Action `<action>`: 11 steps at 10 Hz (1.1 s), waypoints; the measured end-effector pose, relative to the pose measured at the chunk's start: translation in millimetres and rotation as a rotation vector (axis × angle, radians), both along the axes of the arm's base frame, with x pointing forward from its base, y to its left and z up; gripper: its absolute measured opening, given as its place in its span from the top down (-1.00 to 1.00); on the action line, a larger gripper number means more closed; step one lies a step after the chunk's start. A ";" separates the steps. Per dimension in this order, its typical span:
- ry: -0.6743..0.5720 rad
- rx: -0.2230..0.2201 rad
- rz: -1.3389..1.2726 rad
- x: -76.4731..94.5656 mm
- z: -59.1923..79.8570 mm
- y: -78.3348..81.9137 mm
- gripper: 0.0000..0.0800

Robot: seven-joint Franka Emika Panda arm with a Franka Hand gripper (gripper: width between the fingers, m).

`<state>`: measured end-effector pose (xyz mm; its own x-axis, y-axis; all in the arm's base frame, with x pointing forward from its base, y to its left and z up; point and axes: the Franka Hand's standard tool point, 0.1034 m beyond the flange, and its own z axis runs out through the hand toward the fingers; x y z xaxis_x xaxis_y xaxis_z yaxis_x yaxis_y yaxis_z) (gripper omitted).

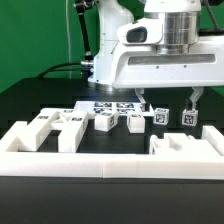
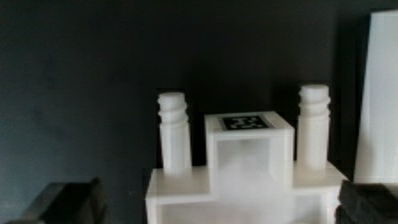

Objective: Assemble chair

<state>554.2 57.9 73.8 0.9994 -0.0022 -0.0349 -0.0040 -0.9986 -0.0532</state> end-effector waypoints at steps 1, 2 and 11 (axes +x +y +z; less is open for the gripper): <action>-0.017 -0.001 0.012 -2.7 -1.8 0.1 -0.62; -0.013 -0.001 0.011 -2.4 -2.1 0.3 -0.62; 0.002 -0.001 0.130 -51.2 -30.6 -37.7 -0.62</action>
Offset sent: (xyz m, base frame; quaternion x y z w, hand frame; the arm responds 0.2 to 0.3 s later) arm 0.0000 0.0000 0.0000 0.0000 0.0000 0.0000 1.0000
